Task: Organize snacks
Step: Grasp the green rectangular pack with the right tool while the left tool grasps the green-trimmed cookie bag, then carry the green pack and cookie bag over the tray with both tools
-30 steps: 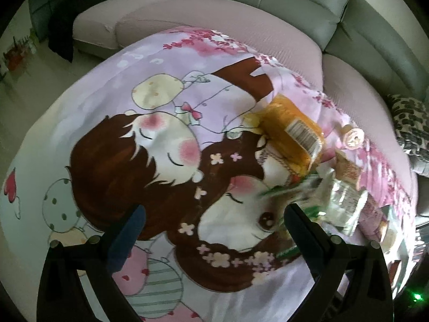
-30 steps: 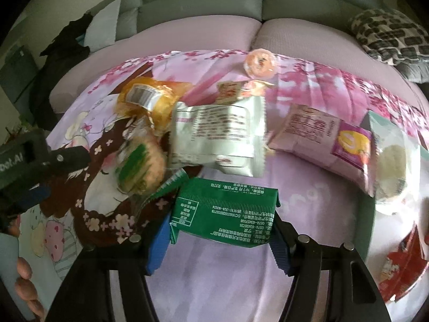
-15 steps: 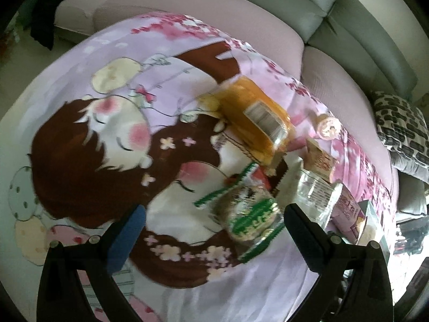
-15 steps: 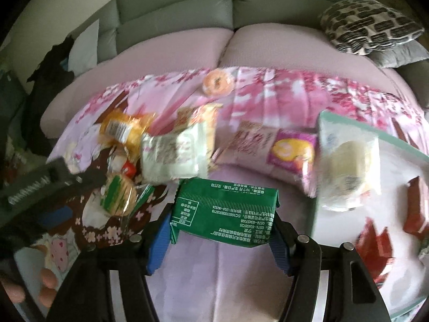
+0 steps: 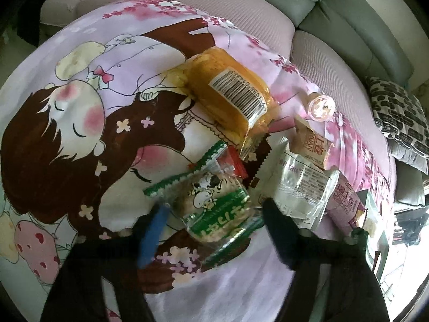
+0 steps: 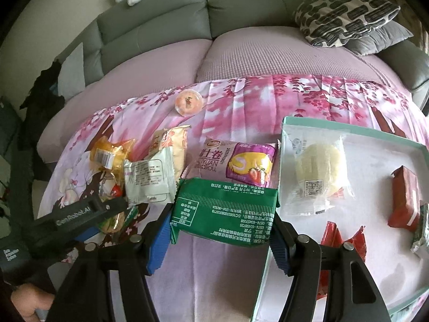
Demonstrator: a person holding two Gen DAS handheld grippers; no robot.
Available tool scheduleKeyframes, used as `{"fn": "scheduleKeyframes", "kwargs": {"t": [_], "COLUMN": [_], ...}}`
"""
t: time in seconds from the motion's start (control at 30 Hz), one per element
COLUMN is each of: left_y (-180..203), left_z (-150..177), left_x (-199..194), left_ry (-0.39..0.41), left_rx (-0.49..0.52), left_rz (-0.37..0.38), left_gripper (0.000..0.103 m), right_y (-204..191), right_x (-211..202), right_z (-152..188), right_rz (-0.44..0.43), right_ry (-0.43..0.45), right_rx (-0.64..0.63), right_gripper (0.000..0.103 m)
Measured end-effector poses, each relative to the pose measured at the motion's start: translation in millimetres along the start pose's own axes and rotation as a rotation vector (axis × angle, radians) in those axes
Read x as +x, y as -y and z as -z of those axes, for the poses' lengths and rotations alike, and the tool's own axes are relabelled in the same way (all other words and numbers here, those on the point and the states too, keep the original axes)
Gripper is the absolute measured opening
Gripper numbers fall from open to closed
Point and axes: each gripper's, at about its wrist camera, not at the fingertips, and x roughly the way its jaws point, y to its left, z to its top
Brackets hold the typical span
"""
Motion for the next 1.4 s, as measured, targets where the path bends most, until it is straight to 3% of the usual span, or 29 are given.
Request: {"fn": "scheduleKeyframes", "kwargs": {"t": [0.37,0.43,0.9,1.13,1.4], "left_y": [-7,-7,6,36,94], "left_z": [-2,-2,1,8,30], "left_x": [-12,-17,-69,-85,-89], "left_ry": [0.05,0.064,0.19,0.221,0.217], "left_rx": [-0.022,-0.027,0.02,0.103,0.261], "left_rz": [0.021,0.024,0.083,0.135,0.206], "left_gripper": [0.06,0.055,0.054,0.054,0.054], "right_y": [8,8,22,47,106], "right_x": [-6,-10,-27,-38,-51], "right_z": [-3,-4,-9,-13,-14], "right_rz": [-0.017,-0.02,-0.026,-0.004,0.08], "right_ry": [0.013,0.022,0.063,0.084,0.106], "right_rx": [0.03,0.033,0.07,0.121,0.245], "right_gripper": [0.068,0.068,0.068,0.068,0.068]}}
